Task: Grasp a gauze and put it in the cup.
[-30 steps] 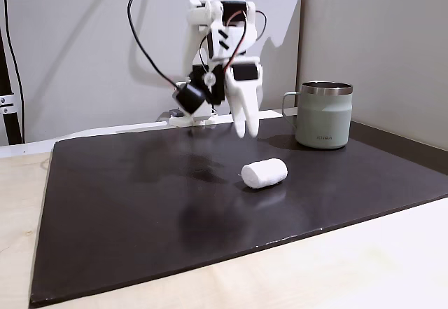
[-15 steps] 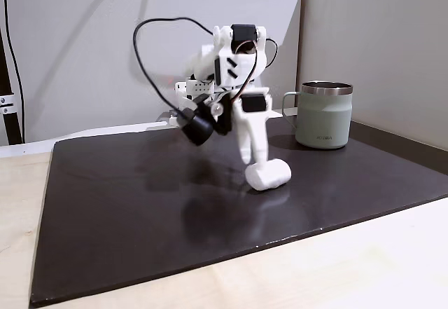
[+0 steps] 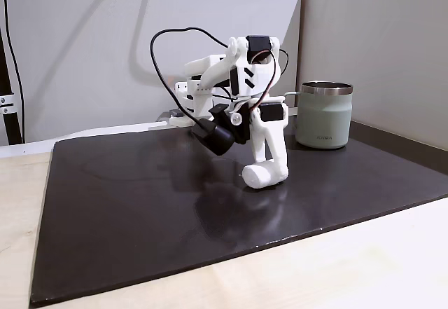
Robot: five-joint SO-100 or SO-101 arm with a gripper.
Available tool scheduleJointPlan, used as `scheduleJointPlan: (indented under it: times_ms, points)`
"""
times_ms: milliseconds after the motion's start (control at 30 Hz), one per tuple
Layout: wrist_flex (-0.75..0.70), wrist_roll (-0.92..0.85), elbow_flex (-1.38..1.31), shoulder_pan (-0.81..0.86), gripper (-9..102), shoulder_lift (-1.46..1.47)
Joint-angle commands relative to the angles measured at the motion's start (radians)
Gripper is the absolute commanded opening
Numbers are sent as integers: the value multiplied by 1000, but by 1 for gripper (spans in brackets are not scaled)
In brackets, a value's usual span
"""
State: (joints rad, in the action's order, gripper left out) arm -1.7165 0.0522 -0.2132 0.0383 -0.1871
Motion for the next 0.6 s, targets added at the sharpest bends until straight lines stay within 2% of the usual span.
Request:
scheduleJointPlan:
  times_ms: [0, 200, 367, 567]
  points:
    - [25, 0, -110, -11, 30, -5]
    - [8, 2, -110, -11, 5, -17]
    - [-31, 5, -94, -12, 1, -138]
    - [-49, 5, 35, -37, 1, -420]
